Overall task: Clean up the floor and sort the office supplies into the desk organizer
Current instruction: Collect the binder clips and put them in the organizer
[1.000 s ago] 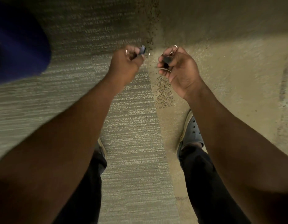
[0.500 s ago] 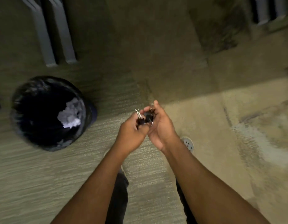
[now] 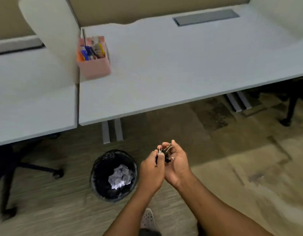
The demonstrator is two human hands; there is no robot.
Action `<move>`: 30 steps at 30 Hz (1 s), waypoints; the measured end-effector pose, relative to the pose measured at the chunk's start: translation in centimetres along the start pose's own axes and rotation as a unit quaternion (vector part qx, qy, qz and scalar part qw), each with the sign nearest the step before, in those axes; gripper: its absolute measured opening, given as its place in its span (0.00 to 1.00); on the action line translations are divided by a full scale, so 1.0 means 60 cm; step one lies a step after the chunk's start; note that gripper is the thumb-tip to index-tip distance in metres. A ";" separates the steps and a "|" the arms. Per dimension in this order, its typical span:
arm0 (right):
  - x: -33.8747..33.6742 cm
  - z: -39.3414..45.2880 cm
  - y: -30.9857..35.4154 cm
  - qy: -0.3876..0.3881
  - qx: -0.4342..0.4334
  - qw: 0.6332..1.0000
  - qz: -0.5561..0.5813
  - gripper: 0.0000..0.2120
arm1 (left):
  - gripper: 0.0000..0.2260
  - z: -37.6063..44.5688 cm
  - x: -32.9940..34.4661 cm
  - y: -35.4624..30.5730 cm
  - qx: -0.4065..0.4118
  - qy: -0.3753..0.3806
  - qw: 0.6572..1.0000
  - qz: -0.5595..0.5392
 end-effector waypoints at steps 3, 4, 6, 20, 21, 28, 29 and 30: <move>0.067 -0.026 -0.017 0.019 -0.011 1.000 -0.001 0.15 | 0.09 0.004 -0.076 -0.042 0.021 -0.052 0.998 0.010; 0.089 -0.031 -0.022 0.028 -0.011 1.000 -0.004 0.14 | 0.10 0.006 -0.100 -0.057 0.029 -0.070 0.997 0.001; 0.134 -0.038 -0.033 0.049 -0.008 0.999 -0.008 0.13 | 0.12 0.014 -0.139 -0.087 0.040 -0.105 0.994 -0.018; 0.390 0.071 0.044 0.149 -0.093 0.968 -0.181 0.06 | 0.04 0.212 -0.252 -0.213 0.225 -0.252 0.940 0.049; 0.408 0.080 0.059 0.166 -0.079 0.966 -0.182 0.07 | 0.03 0.236 -0.255 -0.216 0.238 -0.254 0.935 0.070; 0.538 0.221 0.128 0.224 0.134 0.965 -0.022 0.16 | 0.06 0.432 -0.278 -0.225 0.251 -0.266 0.906 0.212; 0.548 0.238 0.144 0.200 0.112 0.971 -0.067 0.15 | 0.07 0.455 -0.283 -0.227 0.249 -0.271 0.904 0.217; 0.551 0.262 0.154 0.176 0.120 0.973 -0.084 0.12 | 0.07 0.476 -0.289 -0.231 0.248 -0.277 0.902 0.219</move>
Point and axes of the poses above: each hand's wrist, its own z-axis towards the middle knuckle, its own x-axis out of the palm, y = z × x, the point moved 9 cm from there along z, towards the middle knuckle, and after that the axes turned 11 degrees about x, right-handed, at the moved point
